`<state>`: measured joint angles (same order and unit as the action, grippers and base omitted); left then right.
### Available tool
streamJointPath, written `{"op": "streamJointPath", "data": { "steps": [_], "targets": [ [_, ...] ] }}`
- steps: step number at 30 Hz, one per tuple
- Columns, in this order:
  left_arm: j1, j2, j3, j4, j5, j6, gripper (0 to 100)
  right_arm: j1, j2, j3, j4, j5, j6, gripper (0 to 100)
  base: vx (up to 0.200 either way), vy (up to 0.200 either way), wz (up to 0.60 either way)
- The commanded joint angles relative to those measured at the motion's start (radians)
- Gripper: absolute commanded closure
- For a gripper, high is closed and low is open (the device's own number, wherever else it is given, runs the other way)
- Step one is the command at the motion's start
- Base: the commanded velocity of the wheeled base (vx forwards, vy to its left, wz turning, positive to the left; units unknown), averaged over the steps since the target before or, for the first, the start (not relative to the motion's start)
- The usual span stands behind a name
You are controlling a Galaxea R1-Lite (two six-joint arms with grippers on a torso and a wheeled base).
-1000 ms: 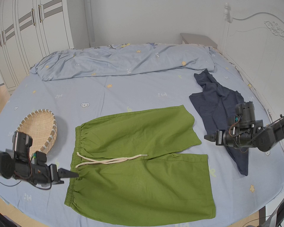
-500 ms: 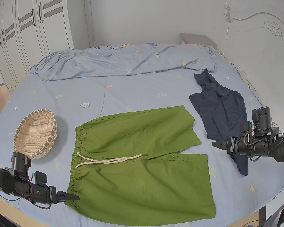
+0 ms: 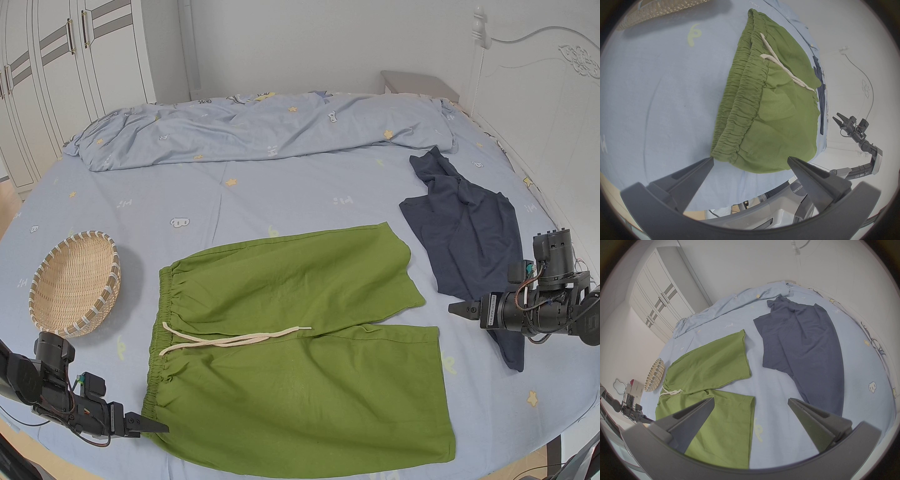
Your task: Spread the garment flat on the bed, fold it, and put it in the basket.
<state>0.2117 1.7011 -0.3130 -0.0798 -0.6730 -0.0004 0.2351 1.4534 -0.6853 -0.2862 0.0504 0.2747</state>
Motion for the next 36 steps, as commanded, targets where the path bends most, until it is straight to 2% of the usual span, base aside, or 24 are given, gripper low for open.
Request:
{"op": "streamJointPath", "data": {
  "steps": [1, 21, 32, 33, 36],
  "targets": [
    [0.003, 0.019, 0.002, 0.0, 0.0, 0.002, 0, 0.02, 0.004, 0.003, -0.001, -0.001, 0.001, 0, 0.0, 0.0, 0.0],
    [0.006, 0.043, 0.0, -0.002, 0.006, 0.045, 0, 0.035, 0.005, 0.015, -0.004, -0.004, 0.0, 0, 0.0, 0.0, 0.0],
    [0.008, 0.117, -0.005, -0.094, -0.004, 0.04, 0, 0.033, 0.004, 0.015, -0.004, -0.004, 0.001, 0, 0.0, 0.0, 0.0],
    [0.006, 0.117, -0.005, -0.098, -0.007, 0.04, 100, 0.033, 0.004, 0.015, -0.004, -0.004, 0.001, 0, 0.0, 0.0, 0.0],
    [0.009, 0.112, -0.003, -0.098, -0.007, 0.039, 100, 0.033, 0.005, 0.017, -0.004, -0.004, 0.001, 0, 0.0, 0.0, 0.0]
  ]
}}
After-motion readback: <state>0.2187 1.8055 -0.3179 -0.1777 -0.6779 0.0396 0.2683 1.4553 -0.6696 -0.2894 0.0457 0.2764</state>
